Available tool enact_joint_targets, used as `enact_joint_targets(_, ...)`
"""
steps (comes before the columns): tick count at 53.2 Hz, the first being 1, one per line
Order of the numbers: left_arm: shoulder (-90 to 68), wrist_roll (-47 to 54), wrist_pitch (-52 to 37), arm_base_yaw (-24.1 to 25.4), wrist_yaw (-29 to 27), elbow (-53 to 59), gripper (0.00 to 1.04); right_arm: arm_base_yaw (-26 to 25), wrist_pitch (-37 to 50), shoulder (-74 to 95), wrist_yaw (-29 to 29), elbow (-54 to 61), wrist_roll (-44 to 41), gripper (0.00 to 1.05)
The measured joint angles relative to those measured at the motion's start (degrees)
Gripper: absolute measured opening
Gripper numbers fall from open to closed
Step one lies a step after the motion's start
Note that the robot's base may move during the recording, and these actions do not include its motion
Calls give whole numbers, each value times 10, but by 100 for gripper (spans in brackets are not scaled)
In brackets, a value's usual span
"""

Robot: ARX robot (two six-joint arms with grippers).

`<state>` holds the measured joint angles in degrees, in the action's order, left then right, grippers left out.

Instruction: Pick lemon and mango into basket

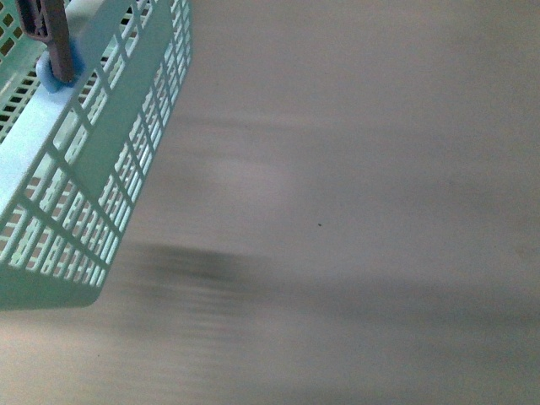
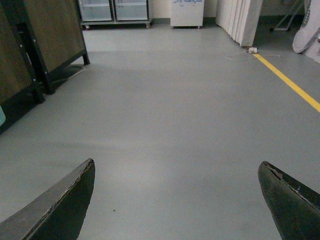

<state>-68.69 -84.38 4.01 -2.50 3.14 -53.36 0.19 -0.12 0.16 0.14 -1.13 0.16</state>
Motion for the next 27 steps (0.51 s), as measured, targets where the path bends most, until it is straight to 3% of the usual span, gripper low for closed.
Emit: enact_joint_targets(27,0,2,0,0,0,0,6,0,0,0,0,0,0,96)
